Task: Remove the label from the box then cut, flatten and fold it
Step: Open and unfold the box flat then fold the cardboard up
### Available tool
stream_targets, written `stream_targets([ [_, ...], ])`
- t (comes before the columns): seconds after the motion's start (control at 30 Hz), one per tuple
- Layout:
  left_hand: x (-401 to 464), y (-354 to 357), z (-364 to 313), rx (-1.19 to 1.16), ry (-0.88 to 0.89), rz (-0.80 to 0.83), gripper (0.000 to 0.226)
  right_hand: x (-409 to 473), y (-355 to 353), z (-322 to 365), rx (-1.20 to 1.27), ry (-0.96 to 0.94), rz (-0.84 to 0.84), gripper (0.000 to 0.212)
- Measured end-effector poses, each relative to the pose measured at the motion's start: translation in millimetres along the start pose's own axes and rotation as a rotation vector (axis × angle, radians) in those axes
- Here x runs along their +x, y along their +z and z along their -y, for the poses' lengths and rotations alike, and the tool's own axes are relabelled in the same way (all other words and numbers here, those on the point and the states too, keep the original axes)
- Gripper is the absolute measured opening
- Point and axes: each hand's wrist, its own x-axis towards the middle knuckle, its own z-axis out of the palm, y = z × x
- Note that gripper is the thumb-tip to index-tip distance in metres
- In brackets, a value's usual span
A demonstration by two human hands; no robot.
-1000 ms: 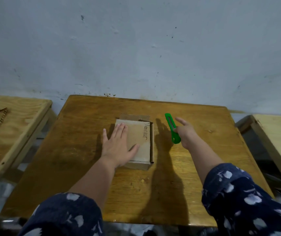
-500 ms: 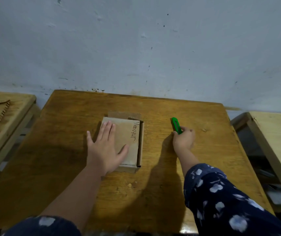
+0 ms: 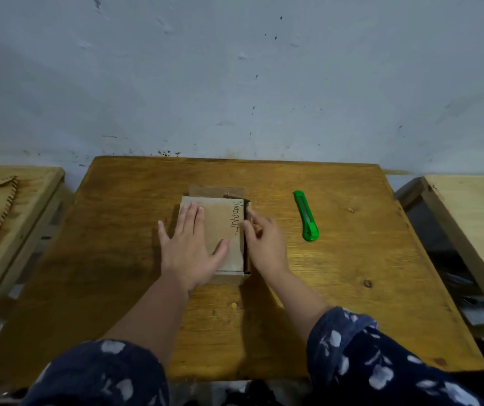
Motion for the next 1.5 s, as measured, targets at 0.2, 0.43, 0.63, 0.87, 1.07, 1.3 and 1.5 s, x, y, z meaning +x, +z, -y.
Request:
stream_targets([
  [0.2,2,-1,6,-0.016,0.023,0.011,0.087,-11,-2,-5,-0.066,0.053,-0.053,0.04],
  [0.43,6,-5,28,0.008,0.035,0.031,0.086,-8,-1,-23,-0.211,0.194,0.019,0.045],
  [0.63,5,-6,28,-0.005,0.034,0.008,0.087,-9,10,2,-0.506,0.044,-0.02,0.063],
  [0.87,7,-6,27,-0.008,0.056,0.012,0.086,-16,2,9,-0.404,0.057,0.028,0.057],
  [1.07,25,-4,30,0.026,0.097,0.033,0.087,-11,-28,-8,-0.208,0.204,-0.132,0.048],
  [1.3,30,-1,35,0.022,0.137,0.024,0.087,-9,-37,-47,-0.51,0.289,-0.041,0.045],
  [1.5,30,-3,35,-0.015,0.146,0.015,0.086,22,-28,-20,-0.695,-0.013,-0.098,0.049],
])
